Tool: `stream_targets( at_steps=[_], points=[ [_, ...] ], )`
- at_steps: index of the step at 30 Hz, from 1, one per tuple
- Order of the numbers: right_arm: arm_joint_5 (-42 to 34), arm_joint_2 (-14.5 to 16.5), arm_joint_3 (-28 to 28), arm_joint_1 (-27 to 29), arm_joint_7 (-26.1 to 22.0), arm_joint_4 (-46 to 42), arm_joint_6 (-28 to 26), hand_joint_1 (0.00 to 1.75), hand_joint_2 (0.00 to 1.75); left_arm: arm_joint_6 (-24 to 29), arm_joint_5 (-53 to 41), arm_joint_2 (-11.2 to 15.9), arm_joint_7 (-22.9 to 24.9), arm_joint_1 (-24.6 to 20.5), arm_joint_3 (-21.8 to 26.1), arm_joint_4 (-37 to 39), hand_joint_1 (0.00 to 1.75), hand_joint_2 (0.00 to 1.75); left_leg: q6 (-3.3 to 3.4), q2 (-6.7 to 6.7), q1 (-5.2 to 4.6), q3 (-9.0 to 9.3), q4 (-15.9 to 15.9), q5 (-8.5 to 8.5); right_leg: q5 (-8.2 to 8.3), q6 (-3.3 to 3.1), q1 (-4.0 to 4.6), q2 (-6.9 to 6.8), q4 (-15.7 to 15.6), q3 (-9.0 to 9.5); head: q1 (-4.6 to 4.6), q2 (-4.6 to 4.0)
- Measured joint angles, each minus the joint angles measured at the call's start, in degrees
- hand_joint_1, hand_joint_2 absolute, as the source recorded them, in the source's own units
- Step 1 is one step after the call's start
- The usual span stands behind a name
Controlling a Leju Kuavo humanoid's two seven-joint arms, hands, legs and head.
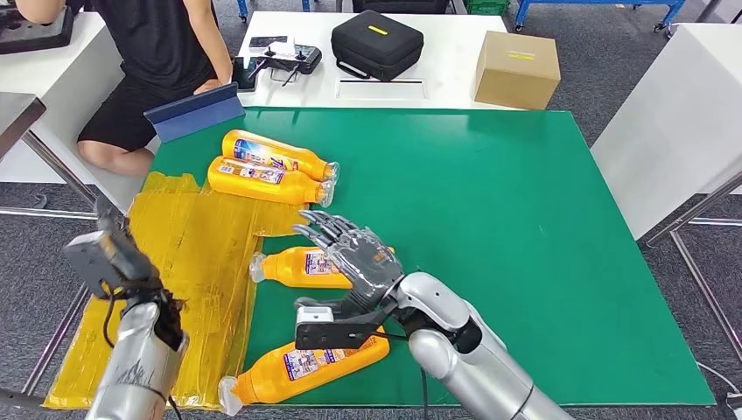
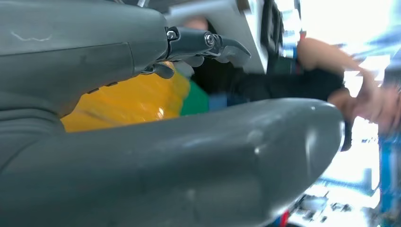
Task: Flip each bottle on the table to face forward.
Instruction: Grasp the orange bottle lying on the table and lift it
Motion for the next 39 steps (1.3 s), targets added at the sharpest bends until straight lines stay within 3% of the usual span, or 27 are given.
stream_targets(
  at_steps=[4,13,26,39],
  points=[
    [2.52,-0.74,-2.01,4.87,0.44,-6.11,1.49,0.0,1.75,0.22,3.93,0.12,0.03,6.7,1.19,-9.32,0.0,0.0,-0.01,-0.11,0.01,-0.13,-0.03,-0.01,-0.02,-0.02,0.01,-0.05,-0.03,-0.15,-0.01,0.0],
    [3.1,-2.83,-2.32,12.06,0.98,-14.49,2.98,0.0,1.75,-0.35,7.99,1.81,-0.09,10.86,4.12,-14.74,0.0,0.0,-0.02,-0.1,0.04,-0.06,-0.05,0.04,0.01,-0.04,0.04,-0.04,-0.02,-0.07,-0.01,0.0],
    [3.09,-8.19,-1.83,14.83,0.18,-13.53,4.01,0.0,1.75,-1.49,9.64,3.39,0.11,13.36,7.01,-16.31,0.0,0.0,-0.01,-0.12,0.03,-0.06,-0.05,0.04,0.02,-0.03,0.03,-0.05,-0.02,-0.03,-0.01,0.0],
    [3.22,-11.02,0.27,13.98,0.73,-7.74,5.97,0.0,1.75,-1.95,10.23,3.73,0.05,13.87,7.34,-16.43,0.0,0.0,-0.01,-0.13,0.03,-0.05,-0.05,0.04,0.02,-0.03,0.03,-0.05,-0.01,-0.01,-0.01,0.0]
  ],
)
